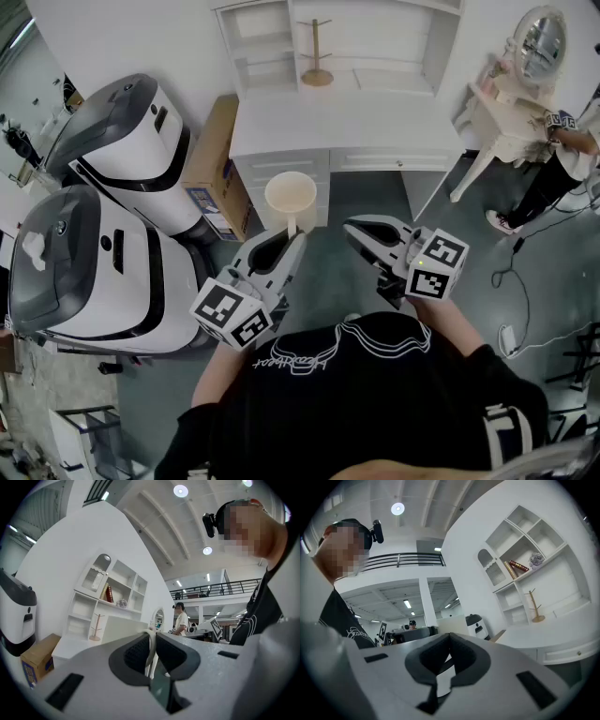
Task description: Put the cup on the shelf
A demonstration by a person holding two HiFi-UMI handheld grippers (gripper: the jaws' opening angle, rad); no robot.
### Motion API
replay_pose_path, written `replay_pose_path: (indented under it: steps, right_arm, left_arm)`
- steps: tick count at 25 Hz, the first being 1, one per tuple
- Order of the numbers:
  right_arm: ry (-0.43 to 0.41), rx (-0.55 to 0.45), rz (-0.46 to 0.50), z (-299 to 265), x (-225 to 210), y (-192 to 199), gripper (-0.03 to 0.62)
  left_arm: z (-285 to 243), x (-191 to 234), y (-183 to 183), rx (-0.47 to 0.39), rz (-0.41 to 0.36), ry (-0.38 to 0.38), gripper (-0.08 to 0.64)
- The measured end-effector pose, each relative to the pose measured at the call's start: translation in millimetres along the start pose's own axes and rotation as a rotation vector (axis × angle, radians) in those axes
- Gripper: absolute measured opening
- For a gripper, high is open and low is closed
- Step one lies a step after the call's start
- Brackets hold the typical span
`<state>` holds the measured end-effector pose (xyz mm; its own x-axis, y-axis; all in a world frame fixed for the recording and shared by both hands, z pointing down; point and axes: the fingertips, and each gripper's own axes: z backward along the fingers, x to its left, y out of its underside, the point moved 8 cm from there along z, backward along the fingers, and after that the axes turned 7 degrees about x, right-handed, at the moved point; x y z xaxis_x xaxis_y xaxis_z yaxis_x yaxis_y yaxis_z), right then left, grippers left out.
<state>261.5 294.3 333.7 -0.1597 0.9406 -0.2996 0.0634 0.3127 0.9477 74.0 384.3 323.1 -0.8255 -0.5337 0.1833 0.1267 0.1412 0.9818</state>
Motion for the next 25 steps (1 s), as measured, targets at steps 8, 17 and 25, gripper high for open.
replay_pose_path:
  steps: [8, 17, 25]
  right_arm:
    - [-0.009, 0.005, -0.002, -3, 1, 2, 0.006]
    - [-0.025, -0.016, -0.043, -28, -29, -1, 0.006]
    - [-0.048, 0.002, -0.078, -68, -93, -12, 0.006]
  left_arm:
    - [3, 1, 4, 0.009, 0.016, -0.008, 0.046]
    - [-8, 31, 5, 0.022, 0.033, -0.019, 0.046]
    - [-47, 90, 4, 0.038, 0.072, -0.045, 0.046]
